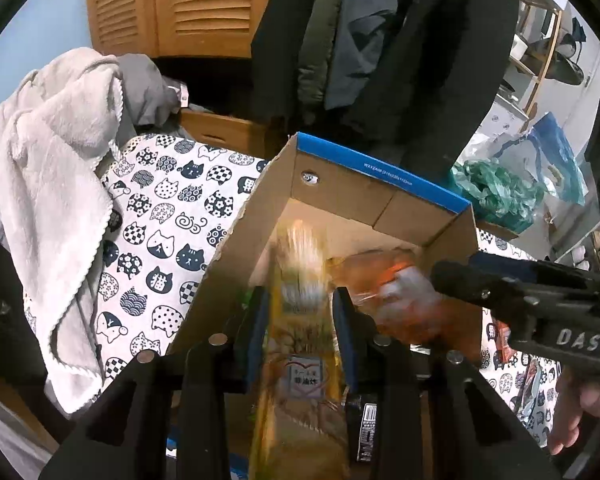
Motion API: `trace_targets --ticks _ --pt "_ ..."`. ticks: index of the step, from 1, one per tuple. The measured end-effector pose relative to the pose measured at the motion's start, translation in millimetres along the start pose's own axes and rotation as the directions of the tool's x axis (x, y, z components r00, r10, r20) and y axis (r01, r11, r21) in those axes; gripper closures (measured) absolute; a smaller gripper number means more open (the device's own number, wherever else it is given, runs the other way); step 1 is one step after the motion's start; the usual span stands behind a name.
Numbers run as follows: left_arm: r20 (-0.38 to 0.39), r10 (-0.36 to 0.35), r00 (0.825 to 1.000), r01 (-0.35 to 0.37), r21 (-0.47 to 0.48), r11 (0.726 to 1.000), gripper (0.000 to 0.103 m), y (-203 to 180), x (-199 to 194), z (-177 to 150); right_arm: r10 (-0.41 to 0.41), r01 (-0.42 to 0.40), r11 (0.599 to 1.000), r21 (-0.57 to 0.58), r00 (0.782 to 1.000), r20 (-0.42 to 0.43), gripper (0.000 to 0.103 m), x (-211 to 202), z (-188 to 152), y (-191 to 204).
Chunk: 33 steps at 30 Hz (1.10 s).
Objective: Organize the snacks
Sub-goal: 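Carry both snacks into the cardboard box and open both tools, then move both open tools back over the remaining snacks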
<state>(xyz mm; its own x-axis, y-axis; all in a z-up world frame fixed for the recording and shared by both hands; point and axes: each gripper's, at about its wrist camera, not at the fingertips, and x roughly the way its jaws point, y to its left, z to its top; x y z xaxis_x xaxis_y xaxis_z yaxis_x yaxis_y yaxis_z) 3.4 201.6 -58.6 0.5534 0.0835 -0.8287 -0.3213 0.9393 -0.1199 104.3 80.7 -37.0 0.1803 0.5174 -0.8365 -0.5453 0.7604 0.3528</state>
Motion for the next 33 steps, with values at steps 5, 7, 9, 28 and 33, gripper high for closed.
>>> trace_targets --ticks 5,7,9,28,33 --pt "0.008 -0.006 1.0 0.006 0.008 1.0 0.05 -6 -5 1 -0.024 0.024 1.0 0.003 0.999 0.021 0.029 -11 -1 -2" --pt "0.007 -0.011 1.0 0.01 0.011 1.0 0.049 -9 -6 1 -0.048 0.048 0.999 0.005 0.999 0.026 0.025 -17 -3 -5" --pt "-0.001 -0.018 1.0 0.018 0.016 1.0 0.047 -13 -7 0 -0.069 0.069 0.998 0.01 0.997 0.027 0.025 -22 -7 -10" --pt "-0.088 -0.112 0.99 0.122 0.129 0.984 0.03 -84 -11 -20 -0.21 0.209 0.976 0.055 0.978 0.012 0.024 -74 -63 -72" --pt "-0.102 -0.129 0.986 0.146 0.187 0.971 0.03 -111 -12 -27 -0.229 0.227 0.97 0.081 0.974 0.006 0.024 -84 -79 -92"
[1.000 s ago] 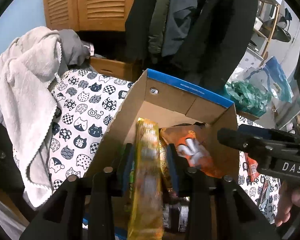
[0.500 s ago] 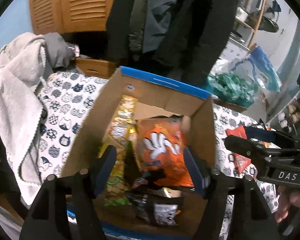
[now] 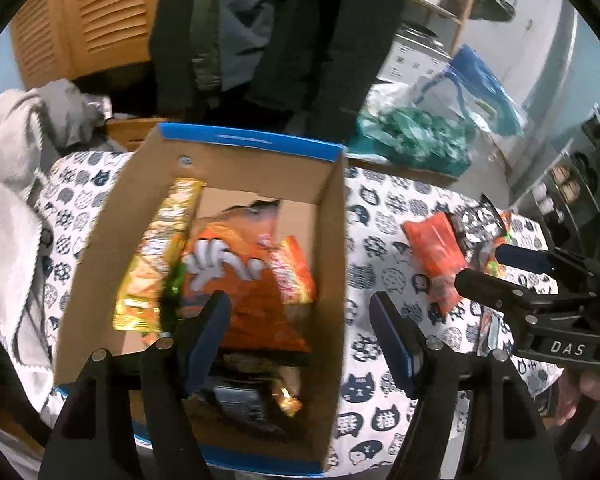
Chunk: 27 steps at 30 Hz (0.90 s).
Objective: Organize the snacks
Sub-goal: 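Move both open tools back over the remaining snacks, then grasp the silver foil bar with the right tool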
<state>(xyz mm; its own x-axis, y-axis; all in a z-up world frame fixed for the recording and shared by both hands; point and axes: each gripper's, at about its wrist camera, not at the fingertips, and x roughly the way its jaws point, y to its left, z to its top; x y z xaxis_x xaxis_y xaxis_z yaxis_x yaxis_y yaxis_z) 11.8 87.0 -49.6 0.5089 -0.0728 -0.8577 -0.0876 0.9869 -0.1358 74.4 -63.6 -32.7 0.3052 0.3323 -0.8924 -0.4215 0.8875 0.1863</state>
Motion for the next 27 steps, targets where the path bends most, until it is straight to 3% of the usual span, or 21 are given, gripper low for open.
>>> trace_targets --ticks 13,27 --pt "-0.071 -0.033 0.997 0.042 0.13 0.991 0.03 -65 23 -17 -0.072 0.076 0.993 0.094 0.997 -0.04 0.024 -1 -41 -65" --pt "-0.159 -0.003 0.987 0.047 0.274 0.96 0.03 -121 66 -43 -0.116 0.154 0.964 0.216 0.977 -0.178 0.024 27 -100 -129"
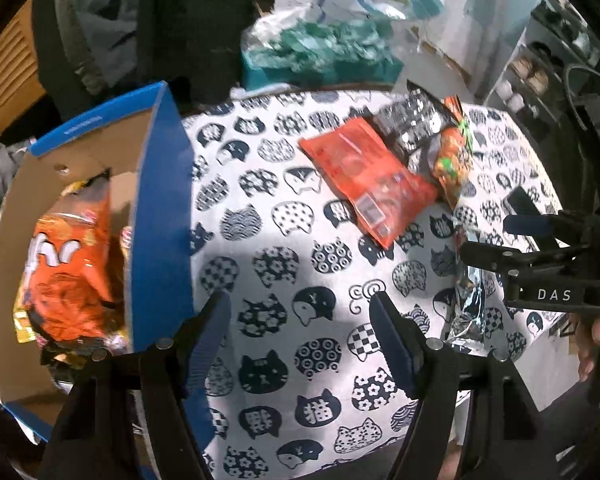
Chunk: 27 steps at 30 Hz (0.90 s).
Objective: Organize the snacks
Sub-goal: 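Grasp the silver foil bar with the right tool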
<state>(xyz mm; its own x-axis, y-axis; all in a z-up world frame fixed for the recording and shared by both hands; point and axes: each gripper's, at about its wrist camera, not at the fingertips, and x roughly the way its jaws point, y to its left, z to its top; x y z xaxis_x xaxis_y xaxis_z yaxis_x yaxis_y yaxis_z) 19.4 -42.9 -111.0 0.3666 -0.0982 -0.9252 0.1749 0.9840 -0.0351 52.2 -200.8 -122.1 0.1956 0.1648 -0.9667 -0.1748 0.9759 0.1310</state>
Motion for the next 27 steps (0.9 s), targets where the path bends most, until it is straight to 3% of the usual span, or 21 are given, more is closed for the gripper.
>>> trace_targets --ticks 12,18,25,27 --pt "-0.078 -0.01 0.997 0.01 0.002 1.0 0.03 -17 34 -3 -0.072 0.073 0.997 0.0 0.989 -0.129 0.024 52 -17 -11" --pt "-0.098 0.0 0.995 0.001 0.01 1.0 0.03 -21 43 -3 -0.044 0.048 0.999 0.017 0.988 -0.151 0.026 65 -22 -16" --pt "-0.107 0.002 0.994 0.0 0.022 1.0 0.03 -28 49 1 -0.035 0.032 0.999 -0.024 0.991 -0.131 0.073 64 -26 -25" --pt "-0.11 0.004 0.994 -0.001 0.024 1.0 0.03 -30 50 2 -0.033 0.03 0.999 -0.028 0.992 -0.123 0.078 60 -25 -31"
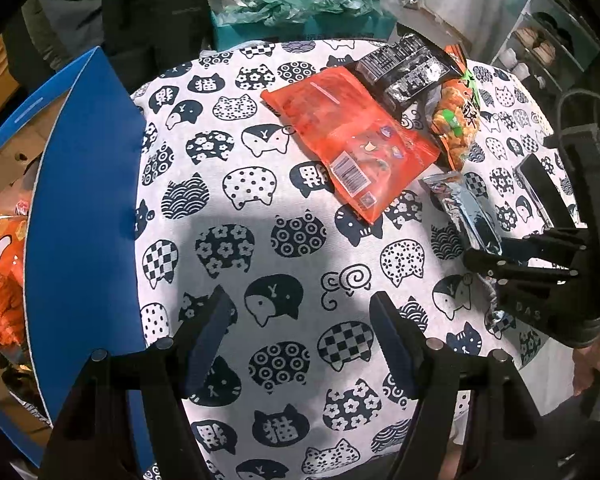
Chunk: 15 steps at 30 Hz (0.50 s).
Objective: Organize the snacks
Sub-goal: 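Grasp the silver foil bar with the right tool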
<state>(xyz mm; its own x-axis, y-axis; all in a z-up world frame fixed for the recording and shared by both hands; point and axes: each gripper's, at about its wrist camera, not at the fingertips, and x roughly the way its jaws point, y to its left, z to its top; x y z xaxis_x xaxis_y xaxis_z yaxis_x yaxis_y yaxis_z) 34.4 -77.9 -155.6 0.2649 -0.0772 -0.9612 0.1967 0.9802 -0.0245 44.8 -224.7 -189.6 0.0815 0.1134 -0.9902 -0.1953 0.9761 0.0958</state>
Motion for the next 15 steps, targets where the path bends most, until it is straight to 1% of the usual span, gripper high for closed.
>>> trace_targets --ticks 5,7,10,15 --pt "-0.007 -0.005 1.0 0.005 -0.017 1.0 0.03 0 4 6 -0.017 0.018 0.999 -0.042 0.999 0.035 0.078 -13 3 -6" --pt "-0.008 -0.02 1.0 0.02 -0.038 0.999 0.029 1 4 10 -0.002 0.005 0.999 -0.049 0.998 0.057 0.078 -23 5 -10" --pt "-0.008 -0.055 0.998 0.054 -0.096 0.994 0.029 6 5 21 0.013 -0.007 0.998 -0.061 0.996 0.088 0.078 -37 11 -12" --pt "0.011 -0.068 0.998 0.068 -0.148 0.987 0.026 10 4 37 0.04 -0.03 0.997 -0.074 0.99 0.136 0.078 -61 17 -17"
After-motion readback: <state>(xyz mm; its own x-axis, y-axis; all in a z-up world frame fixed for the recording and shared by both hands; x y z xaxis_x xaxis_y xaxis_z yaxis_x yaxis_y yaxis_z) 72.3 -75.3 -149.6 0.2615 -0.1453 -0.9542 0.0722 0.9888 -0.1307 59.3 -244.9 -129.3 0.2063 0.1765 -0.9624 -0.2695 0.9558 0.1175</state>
